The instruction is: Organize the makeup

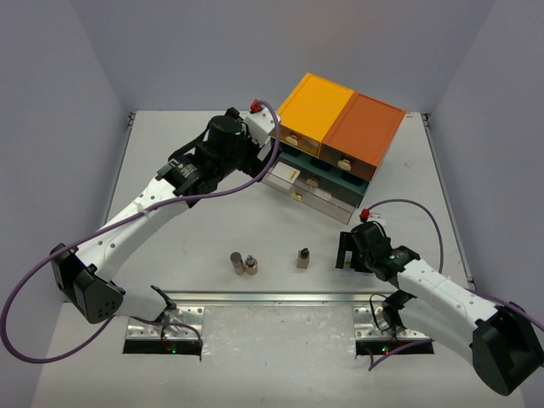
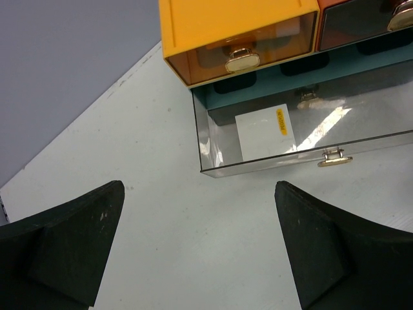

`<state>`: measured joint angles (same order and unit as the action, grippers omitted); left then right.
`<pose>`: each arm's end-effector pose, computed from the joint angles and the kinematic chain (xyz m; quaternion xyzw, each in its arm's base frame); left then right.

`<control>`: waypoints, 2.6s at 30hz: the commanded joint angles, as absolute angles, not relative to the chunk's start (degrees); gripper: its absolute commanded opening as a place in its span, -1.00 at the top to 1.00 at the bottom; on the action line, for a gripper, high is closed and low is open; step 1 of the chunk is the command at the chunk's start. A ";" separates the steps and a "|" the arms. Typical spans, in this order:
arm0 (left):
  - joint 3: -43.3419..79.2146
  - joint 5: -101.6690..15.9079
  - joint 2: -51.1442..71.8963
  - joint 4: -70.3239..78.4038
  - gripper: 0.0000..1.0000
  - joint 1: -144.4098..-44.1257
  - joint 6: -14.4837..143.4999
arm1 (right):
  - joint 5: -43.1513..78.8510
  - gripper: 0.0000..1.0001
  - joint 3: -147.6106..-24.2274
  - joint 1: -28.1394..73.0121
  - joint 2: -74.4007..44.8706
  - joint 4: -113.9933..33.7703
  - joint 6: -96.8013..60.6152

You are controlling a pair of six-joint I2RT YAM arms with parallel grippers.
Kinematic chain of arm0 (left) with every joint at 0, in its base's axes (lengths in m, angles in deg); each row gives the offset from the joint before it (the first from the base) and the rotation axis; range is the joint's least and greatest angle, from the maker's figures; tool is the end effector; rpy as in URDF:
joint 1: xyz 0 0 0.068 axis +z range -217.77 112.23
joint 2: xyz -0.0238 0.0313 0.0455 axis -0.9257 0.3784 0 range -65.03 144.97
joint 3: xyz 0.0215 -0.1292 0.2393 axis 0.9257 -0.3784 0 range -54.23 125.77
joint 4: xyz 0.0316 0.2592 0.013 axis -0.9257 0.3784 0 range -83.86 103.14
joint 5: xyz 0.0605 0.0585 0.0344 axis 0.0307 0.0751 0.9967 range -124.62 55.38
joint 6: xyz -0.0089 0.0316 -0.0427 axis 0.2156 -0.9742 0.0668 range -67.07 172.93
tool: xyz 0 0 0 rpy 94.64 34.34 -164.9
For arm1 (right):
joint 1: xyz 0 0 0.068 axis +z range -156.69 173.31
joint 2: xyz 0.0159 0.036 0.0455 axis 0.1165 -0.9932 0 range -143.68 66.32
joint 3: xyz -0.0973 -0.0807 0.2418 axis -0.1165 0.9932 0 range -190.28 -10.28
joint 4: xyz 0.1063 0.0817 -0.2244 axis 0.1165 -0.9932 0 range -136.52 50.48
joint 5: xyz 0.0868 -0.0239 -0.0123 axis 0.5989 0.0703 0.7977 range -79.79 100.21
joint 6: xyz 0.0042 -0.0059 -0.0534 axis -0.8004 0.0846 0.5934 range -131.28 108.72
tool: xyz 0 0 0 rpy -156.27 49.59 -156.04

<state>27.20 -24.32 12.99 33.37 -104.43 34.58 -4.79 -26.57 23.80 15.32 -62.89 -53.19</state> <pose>0.2492 -0.1775 0.4022 0.3418 0.7627 -0.0123 0.5488 0.1310 0.0664 0.1366 0.1306 0.9449 0.0597 0.2941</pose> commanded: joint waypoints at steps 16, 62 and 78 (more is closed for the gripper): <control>29.12 -26.01 12.87 31.78 -1.00 -103.80 34.38 | -11.72 -0.98 -18.14 30.21 21.65 -55.30 -55.16; 28.47 -27.95 12.14 31.98 -1.00 -97.45 34.03 | 5.75 0.51 -46.86 40.59 30.55 -74.97 -41.23; 15.56 -28.87 7.85 27.43 -1.00 -89.17 35.88 | -31.94 0.61 -67.45 40.59 0.06 -47.66 -42.65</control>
